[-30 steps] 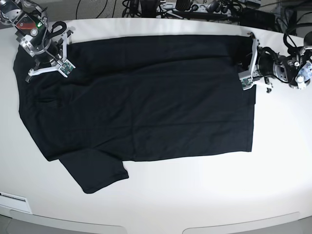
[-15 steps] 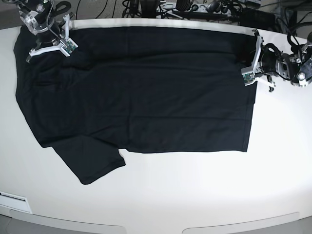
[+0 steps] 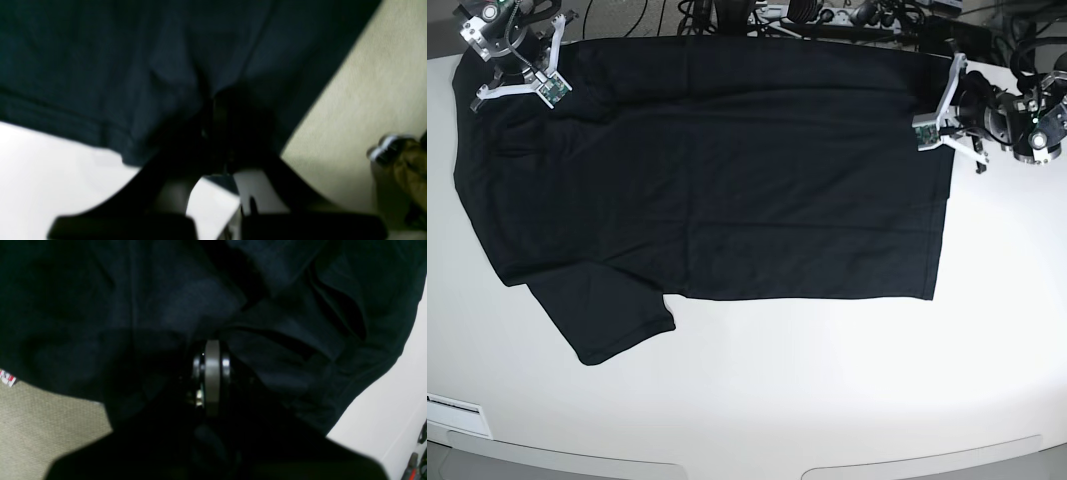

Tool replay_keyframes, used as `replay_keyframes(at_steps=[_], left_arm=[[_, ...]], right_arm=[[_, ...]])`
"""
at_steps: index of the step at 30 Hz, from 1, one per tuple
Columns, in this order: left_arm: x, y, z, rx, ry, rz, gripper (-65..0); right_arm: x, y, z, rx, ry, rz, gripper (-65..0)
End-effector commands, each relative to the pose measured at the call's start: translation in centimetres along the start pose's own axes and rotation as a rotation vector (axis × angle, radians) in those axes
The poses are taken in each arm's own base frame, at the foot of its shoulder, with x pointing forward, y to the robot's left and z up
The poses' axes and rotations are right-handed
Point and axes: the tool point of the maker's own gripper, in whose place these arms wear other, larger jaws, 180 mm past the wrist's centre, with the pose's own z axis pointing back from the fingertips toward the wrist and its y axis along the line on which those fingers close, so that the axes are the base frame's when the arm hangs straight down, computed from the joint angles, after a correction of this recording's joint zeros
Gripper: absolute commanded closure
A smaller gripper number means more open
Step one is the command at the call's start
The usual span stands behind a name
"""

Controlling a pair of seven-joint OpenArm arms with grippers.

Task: Fold the T-shirt properly
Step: 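Hold the shirt edge with both grippers and pull it taut, then release and move both grippers to the opposite edge corners of the shirt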

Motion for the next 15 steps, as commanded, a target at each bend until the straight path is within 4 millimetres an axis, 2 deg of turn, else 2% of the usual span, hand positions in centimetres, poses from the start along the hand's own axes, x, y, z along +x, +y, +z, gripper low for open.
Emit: replay_keyframes(at_steps=[1,5,8,13,15], left_arm=[[-0.5,0.6,1.0,0.026,0.019,-0.012,0.0],[-1.3,1.7,1.5,0.086,0.050,-0.050,0.0],[-1.5,2.4,1.8,0.129,0.058,-0.015,0.0],[-1.1,2.2,2.4,0.134,0.052,-0.041,0.0],[-0.6,1.9,2.7,0.138,0.044,-0.066,0.0]], right_arm=[[-4.0,2.4,0.1,0.104,0.171,0.000,0.0],[-3.8,2.3,0.1,0.100,0.162,-0.003,0.0],[-3.2,2.1,0.3,0.091,0.144,-0.002,0.0],[-0.1,1.7,1.6,0.069,0.052,0.006,0.0],[1.1,0.8,2.2,0.023,0.017,0.032,0.0]])
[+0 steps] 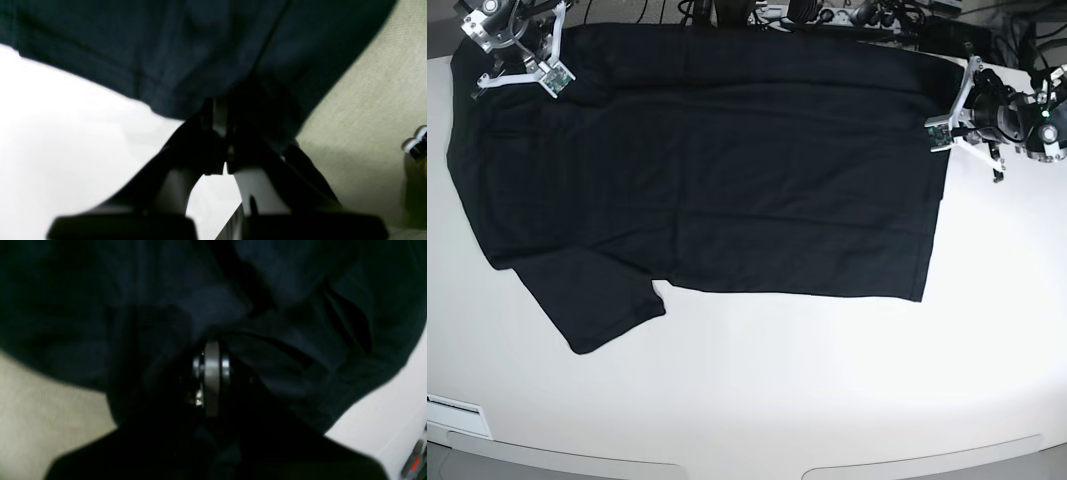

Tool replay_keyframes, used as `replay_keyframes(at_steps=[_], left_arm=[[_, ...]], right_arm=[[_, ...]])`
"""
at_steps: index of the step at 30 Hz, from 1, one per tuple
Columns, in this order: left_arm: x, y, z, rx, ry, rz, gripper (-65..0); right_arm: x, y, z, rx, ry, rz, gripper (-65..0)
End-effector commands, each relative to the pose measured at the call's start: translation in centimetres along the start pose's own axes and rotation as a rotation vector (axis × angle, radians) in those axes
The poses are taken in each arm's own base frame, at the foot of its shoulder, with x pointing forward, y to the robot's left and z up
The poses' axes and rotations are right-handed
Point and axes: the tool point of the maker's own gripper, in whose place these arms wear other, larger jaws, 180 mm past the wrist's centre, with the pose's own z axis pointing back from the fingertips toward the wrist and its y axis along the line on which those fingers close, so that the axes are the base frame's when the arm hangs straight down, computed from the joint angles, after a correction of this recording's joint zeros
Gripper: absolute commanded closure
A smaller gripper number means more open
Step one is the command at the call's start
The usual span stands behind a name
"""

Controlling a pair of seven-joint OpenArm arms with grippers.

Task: Fold the T-shirt properly
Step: 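Release and move both grippers to the opposite edge corners of the shirt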

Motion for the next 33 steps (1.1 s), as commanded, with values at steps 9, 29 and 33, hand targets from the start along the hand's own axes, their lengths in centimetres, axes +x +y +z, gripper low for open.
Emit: replay_keyframes(at_steps=[9,29,33], left_arm=[[0.9,1.7,1.0,0.106,-0.025,-0.030,0.0],[1.8,24.2,5.1,0.780,-0.425,0.559,0.0],[2.2,25.5,3.8,0.531,-0.619,0.761,0.0]], right_arm=[[2.6,-6.5,2.7,-0.317,-0.088,0.033,0.0],[5.7,-17.1,7.4,-0.665,-0.271,-0.102,-8.2],[5.8,-16.2,6.8,-0.605,-0.270,-0.095,-8.2]])
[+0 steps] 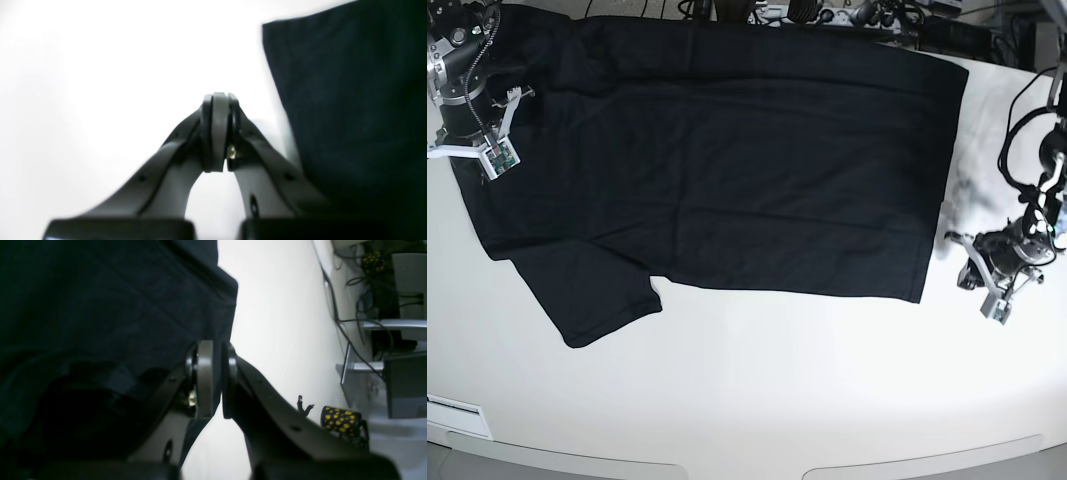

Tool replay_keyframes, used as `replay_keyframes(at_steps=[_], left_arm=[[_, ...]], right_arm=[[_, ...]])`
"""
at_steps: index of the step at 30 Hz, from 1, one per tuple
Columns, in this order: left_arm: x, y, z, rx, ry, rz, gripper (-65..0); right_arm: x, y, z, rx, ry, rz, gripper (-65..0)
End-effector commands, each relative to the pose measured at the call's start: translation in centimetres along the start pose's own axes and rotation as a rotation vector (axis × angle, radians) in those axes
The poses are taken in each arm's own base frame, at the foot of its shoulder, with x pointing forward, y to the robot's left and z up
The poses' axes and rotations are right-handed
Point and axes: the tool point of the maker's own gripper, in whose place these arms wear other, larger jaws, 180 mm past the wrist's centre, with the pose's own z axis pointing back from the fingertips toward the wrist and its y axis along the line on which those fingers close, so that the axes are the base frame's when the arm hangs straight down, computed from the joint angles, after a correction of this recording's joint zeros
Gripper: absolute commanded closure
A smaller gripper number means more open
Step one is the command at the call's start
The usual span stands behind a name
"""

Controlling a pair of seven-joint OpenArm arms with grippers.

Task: Fold the T-shirt properly
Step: 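Release and move both grippers to the opposite edge corners of the shirt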

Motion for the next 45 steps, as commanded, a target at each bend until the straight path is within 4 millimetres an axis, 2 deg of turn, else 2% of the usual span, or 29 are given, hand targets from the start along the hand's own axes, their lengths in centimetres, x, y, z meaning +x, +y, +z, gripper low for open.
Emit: replay_keyframes(at_steps=[1,3,6,7,8,17,23,27,29,31,32,33,36,38,42,45], left_arm=[[2.4,1.5,0.8,0.003,-0.073,0.047,0.0],[2.7,2.1,0.4,-0.031,-0.092,0.167,-2.2],[1.9,2.5,-0.5,-0.045,-0.038,0.251,-24.0],[1.4,2.0,-0.9,-0.068,-0.006,0.254,-27.7],[0.9,1.4,-1.3,-0.095,0.020,0.256,-28.2],[-1.4,-2.6,-4.1,-0.216,0.095,0.361,-28.2],[-2.0,-6.2,-4.4,-0.345,0.160,0.352,-28.1],[-2.1,-6.4,-4.2,-0.361,0.170,0.356,-27.0],[-2.1,-6.0,-4.2,-0.346,0.175,0.367,-19.0],[-2.5,-5.3,-4.1,-0.315,0.191,0.360,-3.6],[-2.6,-4.9,-4.0,-0.303,0.197,0.351,0.0],[-2.7,-4.7,-3.8,-0.297,0.200,0.348,0.0],[-2.8,-4.1,-3.6,-0.286,0.202,0.345,0.0],[-2.9,-3.9,-3.4,-0.282,0.208,0.344,0.0],[-3.0,-4.0,-3.4,-0.282,0.212,0.343,0.0],[-3.2,-3.9,-3.4,-0.281,0.222,0.340,0.0]], right_arm=[[0.9,-0.9,0.2,-0.029,-0.032,0.013,-8.3],[0.9,-0.9,0.2,-0.028,-0.032,0.014,-9.9],[0.9,-0.9,0.2,-0.028,-0.032,0.013,-14.1],[0.9,-0.9,0.2,-0.029,-0.033,0.013,-15.6],[0.9,-0.9,0.2,-0.029,-0.033,0.014,-17.0],[0.9,-0.9,0.2,-0.029,-0.033,0.013,-18.5],[1.1,-0.9,0.2,-0.029,-0.043,0.013,-18.5],[1.1,-0.9,0.2,-0.029,-0.044,0.013,-18.5],[1.3,-0.9,0.2,-0.025,-0.056,0.008,-18.5],[1.8,-0.8,0.1,-0.010,-0.072,-0.019,-18.5],[2.3,-0.9,-0.1,-0.003,-0.086,-0.033,-18.5],[2.9,-1.2,-0.4,0.001,-0.103,-0.045,-18.5],[4.4,-2.7,-1.9,-0.009,-0.153,-0.105,-18.5],[4.6,-3.7,-3.6,-0.004,-0.159,-0.160,-18.8],[5.4,-5.1,-8.1,0.105,-0.162,-0.336,-29.9],[5.7,-6.6,-11.3,0.198,-0.149,-0.476,-31.9]])
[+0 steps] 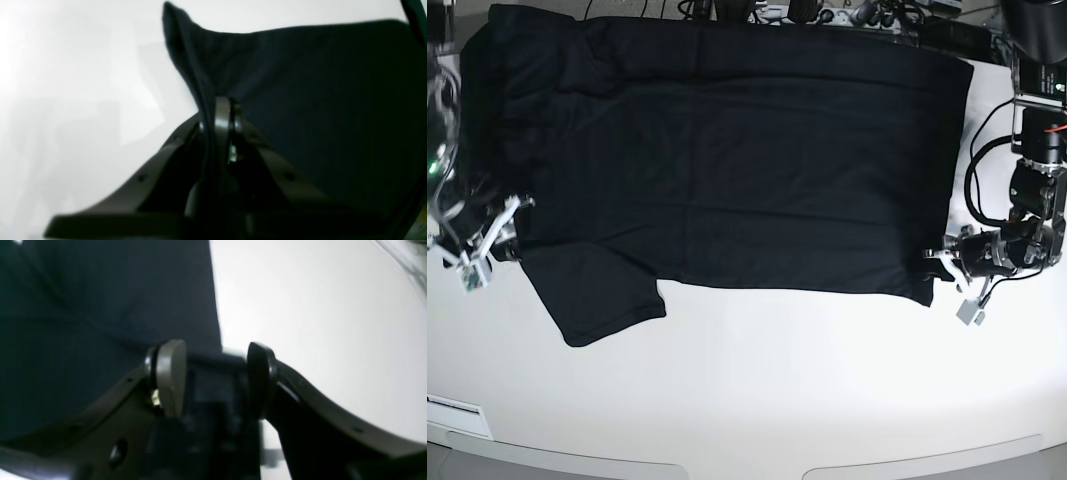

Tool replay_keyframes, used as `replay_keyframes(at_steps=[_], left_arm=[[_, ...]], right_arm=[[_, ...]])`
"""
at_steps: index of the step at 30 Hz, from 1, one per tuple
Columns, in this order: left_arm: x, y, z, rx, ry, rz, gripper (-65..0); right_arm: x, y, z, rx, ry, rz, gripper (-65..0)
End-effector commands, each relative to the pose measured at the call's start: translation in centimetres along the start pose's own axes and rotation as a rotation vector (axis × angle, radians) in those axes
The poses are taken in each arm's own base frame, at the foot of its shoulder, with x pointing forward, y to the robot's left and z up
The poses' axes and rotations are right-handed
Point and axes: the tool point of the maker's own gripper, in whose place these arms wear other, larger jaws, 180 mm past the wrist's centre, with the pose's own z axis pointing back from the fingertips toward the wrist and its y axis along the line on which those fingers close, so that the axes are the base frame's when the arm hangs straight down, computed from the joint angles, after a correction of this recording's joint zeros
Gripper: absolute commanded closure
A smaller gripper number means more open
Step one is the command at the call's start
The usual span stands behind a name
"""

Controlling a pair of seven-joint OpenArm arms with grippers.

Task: Fold the T-shirt properly
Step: 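Release and move both grippers to the opposite edge corners of the shirt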

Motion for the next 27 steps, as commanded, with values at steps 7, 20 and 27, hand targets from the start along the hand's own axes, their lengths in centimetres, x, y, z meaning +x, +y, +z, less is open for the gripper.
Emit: replay_keyframes(at_steps=[7,20,27], left_arm=[[-0.4,1.6,0.9,0.077,0.053,-0.035,0.0],[-0.4,1.6,0.9,0.076,0.054,-0.035,0.0],[-0.8,1.6,0.9,0.076,0.075,-0.034,0.0]], right_arm=[[1.8,-7.6,-4.3,0.063,0.013,-0.264,-31.9],[-0.5,-4.4,-7.3,0.358,0.084,-0.618,-31.7],[-0.3,-0.8,-8.6,0.434,0.106,-0.626,-31.7]])
